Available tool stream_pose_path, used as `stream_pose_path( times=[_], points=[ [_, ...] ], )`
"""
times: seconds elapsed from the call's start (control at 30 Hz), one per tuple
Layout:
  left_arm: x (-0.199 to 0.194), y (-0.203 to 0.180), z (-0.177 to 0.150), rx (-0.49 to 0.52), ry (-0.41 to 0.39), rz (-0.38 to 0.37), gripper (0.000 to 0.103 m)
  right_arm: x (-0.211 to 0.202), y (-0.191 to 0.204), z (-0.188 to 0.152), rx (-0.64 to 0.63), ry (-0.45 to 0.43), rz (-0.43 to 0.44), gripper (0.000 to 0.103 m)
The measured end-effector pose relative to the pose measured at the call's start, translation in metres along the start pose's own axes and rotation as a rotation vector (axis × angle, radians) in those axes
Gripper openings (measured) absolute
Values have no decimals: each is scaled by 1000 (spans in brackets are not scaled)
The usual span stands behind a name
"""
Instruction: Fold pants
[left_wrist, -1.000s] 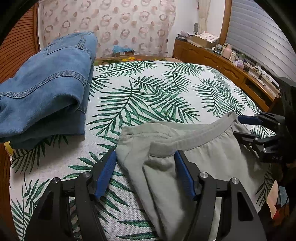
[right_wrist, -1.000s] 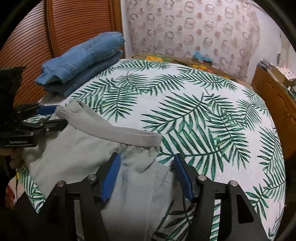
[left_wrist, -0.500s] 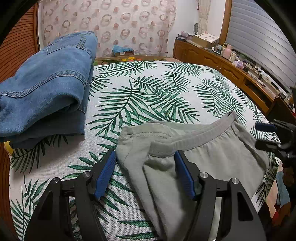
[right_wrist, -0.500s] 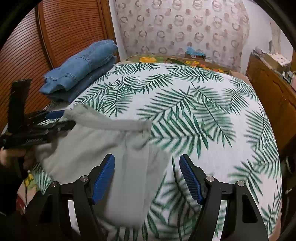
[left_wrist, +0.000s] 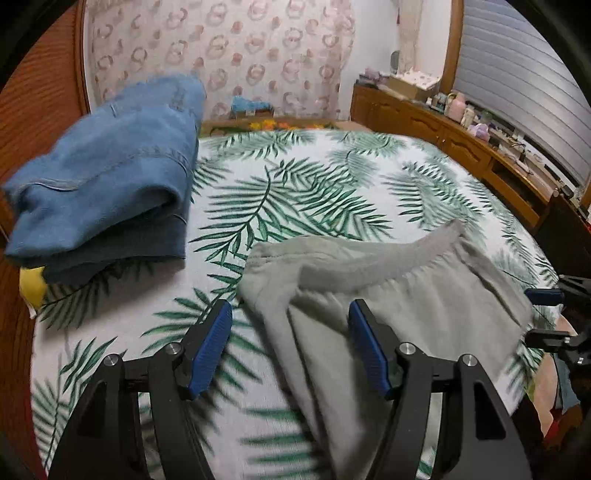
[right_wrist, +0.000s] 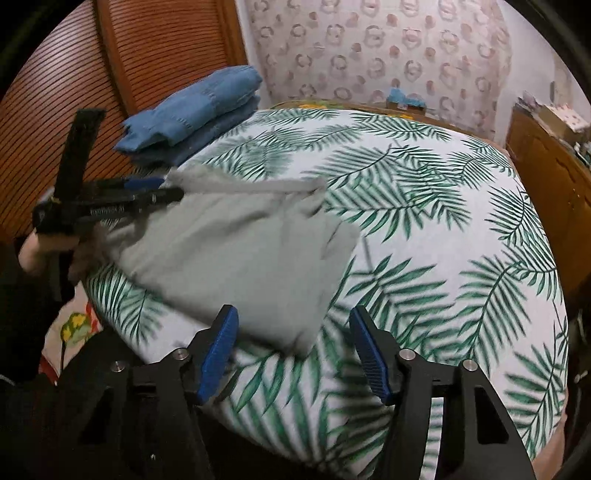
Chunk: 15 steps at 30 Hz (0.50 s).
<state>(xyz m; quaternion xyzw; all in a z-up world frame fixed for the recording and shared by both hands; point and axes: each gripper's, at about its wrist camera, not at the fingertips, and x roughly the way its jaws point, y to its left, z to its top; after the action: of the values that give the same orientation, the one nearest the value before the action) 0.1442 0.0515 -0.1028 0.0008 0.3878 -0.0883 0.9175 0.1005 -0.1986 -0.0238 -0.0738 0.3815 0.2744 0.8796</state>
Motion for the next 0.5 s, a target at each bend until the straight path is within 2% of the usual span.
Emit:
stream_pose_path(
  times=[0.07, 0.17, 0.37, 0.4, 0.5],
  points=[
    [-13, -4, -8, -6, -6, -30, 67, -1, 3, -5, -13, 4, 3, 57],
    [-23, -11, -19, 2, -5, -40, 67, -1, 2, -9, -14, 10, 13, 47],
    [-22, -16, -36, 24, 23, -24, 67, 1, -2, -10, -21, 7, 5, 20],
    [-20, -15, -37, 21, 27, -23, 67, 1, -2, -10, -23, 6, 1, 8],
    [-18, -9, -39, 12, 28, -23, 67, -7, -6, -12, -14, -33, -31, 5]
  ],
)
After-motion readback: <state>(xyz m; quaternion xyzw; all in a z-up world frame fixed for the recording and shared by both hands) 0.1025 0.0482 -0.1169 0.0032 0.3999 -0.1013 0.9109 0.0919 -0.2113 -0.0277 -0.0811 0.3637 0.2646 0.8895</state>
